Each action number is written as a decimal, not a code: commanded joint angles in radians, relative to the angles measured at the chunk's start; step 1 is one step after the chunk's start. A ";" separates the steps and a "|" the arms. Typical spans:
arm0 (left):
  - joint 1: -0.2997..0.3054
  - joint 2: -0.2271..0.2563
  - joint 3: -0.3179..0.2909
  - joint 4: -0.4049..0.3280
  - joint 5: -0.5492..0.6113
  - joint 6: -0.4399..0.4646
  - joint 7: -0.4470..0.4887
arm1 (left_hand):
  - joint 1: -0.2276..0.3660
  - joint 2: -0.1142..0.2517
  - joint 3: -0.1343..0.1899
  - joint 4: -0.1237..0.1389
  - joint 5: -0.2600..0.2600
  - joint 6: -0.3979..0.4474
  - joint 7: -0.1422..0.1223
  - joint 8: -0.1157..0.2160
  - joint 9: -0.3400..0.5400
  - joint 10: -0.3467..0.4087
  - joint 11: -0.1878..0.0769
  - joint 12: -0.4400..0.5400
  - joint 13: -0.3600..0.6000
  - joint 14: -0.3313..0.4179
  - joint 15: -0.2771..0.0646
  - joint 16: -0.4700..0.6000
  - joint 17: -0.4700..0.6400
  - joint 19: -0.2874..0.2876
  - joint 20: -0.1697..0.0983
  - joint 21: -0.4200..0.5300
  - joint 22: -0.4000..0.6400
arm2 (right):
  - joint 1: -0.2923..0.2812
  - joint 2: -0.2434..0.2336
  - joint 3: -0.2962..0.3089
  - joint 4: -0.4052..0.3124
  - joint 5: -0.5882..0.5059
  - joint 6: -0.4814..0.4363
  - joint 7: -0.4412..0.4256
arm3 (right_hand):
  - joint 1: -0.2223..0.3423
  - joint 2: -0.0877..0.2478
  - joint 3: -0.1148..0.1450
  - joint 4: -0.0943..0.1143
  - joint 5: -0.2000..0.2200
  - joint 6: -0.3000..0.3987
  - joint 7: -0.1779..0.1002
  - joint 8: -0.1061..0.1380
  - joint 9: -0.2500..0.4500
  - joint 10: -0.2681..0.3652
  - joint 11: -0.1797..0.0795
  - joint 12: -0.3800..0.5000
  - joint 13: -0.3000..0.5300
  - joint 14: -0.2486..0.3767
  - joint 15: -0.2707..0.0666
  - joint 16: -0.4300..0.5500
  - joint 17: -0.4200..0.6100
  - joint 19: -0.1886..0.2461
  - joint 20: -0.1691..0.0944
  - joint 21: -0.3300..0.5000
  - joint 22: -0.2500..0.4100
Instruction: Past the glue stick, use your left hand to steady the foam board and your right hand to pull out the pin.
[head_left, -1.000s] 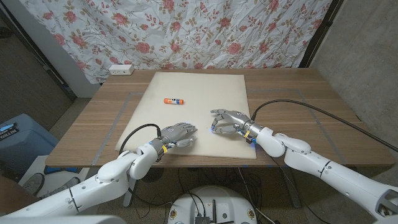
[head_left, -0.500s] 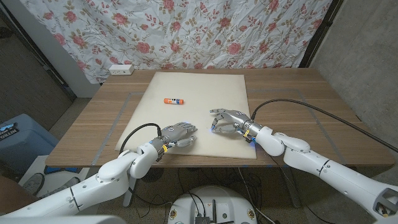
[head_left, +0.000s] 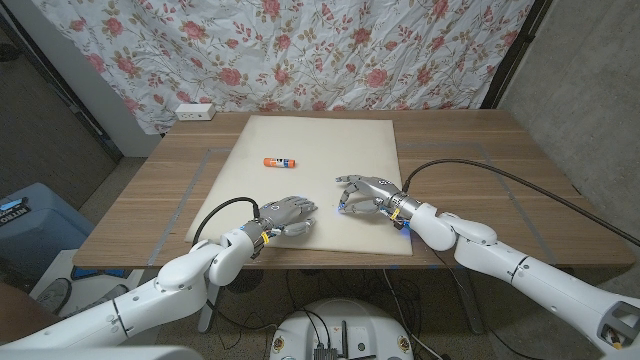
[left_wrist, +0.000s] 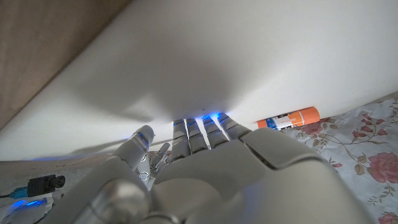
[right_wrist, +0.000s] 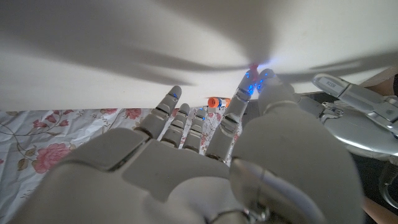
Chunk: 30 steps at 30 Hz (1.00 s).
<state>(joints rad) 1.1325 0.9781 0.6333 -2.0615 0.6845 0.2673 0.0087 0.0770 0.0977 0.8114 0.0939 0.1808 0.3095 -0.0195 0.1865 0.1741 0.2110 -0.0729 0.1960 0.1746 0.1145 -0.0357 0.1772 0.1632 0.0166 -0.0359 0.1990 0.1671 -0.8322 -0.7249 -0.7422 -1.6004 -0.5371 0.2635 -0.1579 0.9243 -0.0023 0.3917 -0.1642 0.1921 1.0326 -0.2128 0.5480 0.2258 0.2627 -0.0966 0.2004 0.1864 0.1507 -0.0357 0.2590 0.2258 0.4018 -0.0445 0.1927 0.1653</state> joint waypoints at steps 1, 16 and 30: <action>-0.001 0.006 -0.003 0.007 -0.005 -0.013 0.006 | 0.013 0.091 0.001 -0.008 -0.001 0.012 0.002 0.005 0.005 0.011 0.003 0.003 0.004 0.009 -0.044 0.003 0.003 0.006 -0.038 -0.006 0.003 | 0.002 0.006 -0.005 -0.002 -0.011 -0.003 -0.009 | 0.019 0.000 -0.002 0.000 -0.001 -0.007 0.002 0.000 0.002 0.012 0.001 0.002 0.000 0.010 -0.055 0.007 0.005 0.011 -0.011 0.003 0.002; 0.006 0.007 -0.004 0.001 -0.002 -0.004 0.009 | 0.020 0.093 0.002 -0.016 -0.003 0.016 0.002 0.005 0.006 0.015 0.004 0.003 0.004 0.009 -0.046 0.003 0.004 0.009 -0.038 -0.006 0.003 | 0.000 0.007 -0.002 -0.003 -0.016 0.001 -0.028 | 0.025 0.003 -0.006 0.001 -0.002 0.014 0.000 0.006 0.001 0.025 -0.003 0.003 0.000 0.017 -0.061 0.011 0.008 0.018 -0.012 0.003 0.003; -0.003 -0.002 0.001 0.009 -0.003 0.000 0.001 | 0.027 0.095 0.001 -0.022 -0.004 0.021 0.002 0.005 0.006 0.021 0.000 0.004 0.004 0.012 -0.047 0.005 0.005 0.011 -0.038 -0.006 0.003 | -0.003 0.002 0.006 -0.011 -0.012 0.005 -0.032 | 0.031 0.005 -0.008 0.002 -0.003 0.023 0.003 0.007 0.000 0.035 -0.009 0.004 0.000 0.020 -0.064 0.013 0.010 0.025 -0.017 0.004 0.003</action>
<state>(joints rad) 1.1366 0.9825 0.6302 -2.0583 0.6816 0.2646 0.0163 0.0955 0.1055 0.8127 0.0766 0.1769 0.3152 -0.0248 0.1857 0.1745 0.2214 -0.0768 0.1925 0.1747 0.1183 -0.0396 0.1772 0.1654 0.0220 -0.0304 0.1990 0.1670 -0.8321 -0.7187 -0.7439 -1.6050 -0.5520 0.2644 -0.1842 0.9413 0.0043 0.3859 -0.1617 0.1921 1.0505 -0.2093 0.5516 0.2205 0.2879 -0.1073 0.2004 0.1864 0.1611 -0.0393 0.2667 0.2303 0.4218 -0.0430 0.1928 0.1651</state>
